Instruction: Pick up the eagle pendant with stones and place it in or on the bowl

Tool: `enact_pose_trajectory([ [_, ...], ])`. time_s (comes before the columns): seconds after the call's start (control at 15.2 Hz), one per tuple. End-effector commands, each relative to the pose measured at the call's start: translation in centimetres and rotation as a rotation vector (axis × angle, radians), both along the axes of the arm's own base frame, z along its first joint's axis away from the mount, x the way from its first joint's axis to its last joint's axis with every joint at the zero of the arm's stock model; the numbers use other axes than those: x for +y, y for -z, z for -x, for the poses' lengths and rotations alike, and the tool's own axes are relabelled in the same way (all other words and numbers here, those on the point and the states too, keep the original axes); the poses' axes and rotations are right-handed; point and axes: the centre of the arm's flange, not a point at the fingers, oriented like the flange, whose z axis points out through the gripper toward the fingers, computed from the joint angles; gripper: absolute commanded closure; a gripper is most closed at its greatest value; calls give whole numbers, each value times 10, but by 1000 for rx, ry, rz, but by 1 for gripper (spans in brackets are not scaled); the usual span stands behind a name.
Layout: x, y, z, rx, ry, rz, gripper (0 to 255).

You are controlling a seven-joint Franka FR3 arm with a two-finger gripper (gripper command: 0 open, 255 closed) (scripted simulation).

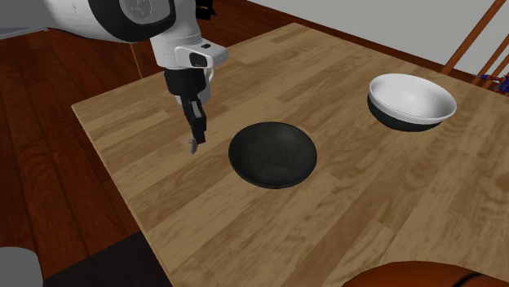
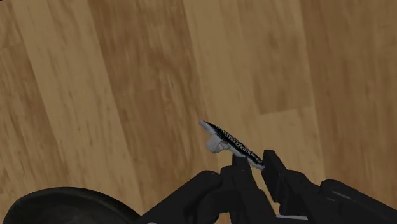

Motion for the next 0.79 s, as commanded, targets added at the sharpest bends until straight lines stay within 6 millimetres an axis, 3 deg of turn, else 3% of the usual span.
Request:
enact_pose_trajectory([
  [0.0,0,0,0,0,0,0,255],
  [0.4,0,0,0,0,0,0,255],
  [0.46,0,0,0,0,0,0,0],
  [0.73,-55,-19,16,-51,81,-39,0],
])
